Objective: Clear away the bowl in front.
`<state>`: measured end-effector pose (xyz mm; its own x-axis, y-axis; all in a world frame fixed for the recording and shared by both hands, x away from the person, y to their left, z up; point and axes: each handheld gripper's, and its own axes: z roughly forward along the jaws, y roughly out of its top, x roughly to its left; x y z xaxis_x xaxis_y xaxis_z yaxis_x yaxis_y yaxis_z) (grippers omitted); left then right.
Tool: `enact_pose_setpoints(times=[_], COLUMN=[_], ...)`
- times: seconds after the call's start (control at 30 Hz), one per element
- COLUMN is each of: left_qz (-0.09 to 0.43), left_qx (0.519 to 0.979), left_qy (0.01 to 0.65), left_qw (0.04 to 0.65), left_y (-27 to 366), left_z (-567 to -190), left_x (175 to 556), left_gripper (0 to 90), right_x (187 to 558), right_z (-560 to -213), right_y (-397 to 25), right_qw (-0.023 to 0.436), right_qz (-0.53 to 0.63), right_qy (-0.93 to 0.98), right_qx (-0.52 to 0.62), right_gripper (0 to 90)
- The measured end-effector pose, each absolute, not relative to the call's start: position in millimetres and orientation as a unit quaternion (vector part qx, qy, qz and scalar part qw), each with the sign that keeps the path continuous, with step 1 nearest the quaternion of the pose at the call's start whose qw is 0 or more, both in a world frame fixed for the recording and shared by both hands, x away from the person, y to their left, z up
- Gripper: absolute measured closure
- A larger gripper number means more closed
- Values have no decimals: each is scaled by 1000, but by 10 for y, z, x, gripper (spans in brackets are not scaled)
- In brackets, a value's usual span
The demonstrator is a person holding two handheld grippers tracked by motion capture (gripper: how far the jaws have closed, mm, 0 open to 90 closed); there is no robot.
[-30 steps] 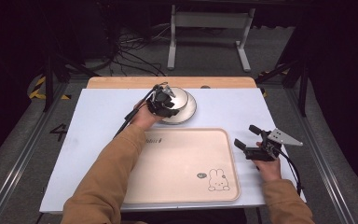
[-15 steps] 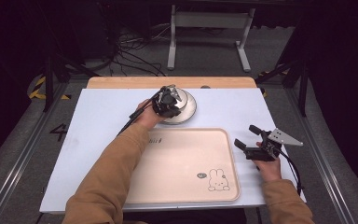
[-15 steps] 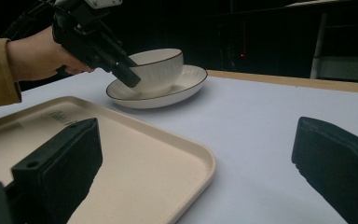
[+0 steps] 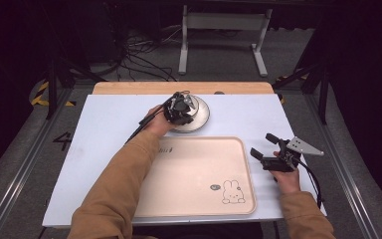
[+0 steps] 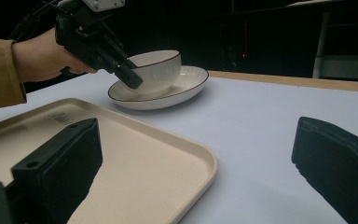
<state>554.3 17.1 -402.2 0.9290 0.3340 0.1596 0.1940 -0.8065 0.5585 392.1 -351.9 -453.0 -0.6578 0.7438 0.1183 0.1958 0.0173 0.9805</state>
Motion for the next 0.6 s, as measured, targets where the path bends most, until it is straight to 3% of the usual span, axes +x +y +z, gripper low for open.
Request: enact_pose_setpoints(times=[0.6], left_qz=[137], left_qx=[943], left_qy=[134], left_qw=[271], left_y=[166], left_z=[-3936], left_x=[5480], left_gripper=[832], right_x=[3924], right_z=[-4529], right_y=[-3518], right_qw=[223], right_qz=[611], right_qy=[675], right_qx=[349], right_gripper=[22])
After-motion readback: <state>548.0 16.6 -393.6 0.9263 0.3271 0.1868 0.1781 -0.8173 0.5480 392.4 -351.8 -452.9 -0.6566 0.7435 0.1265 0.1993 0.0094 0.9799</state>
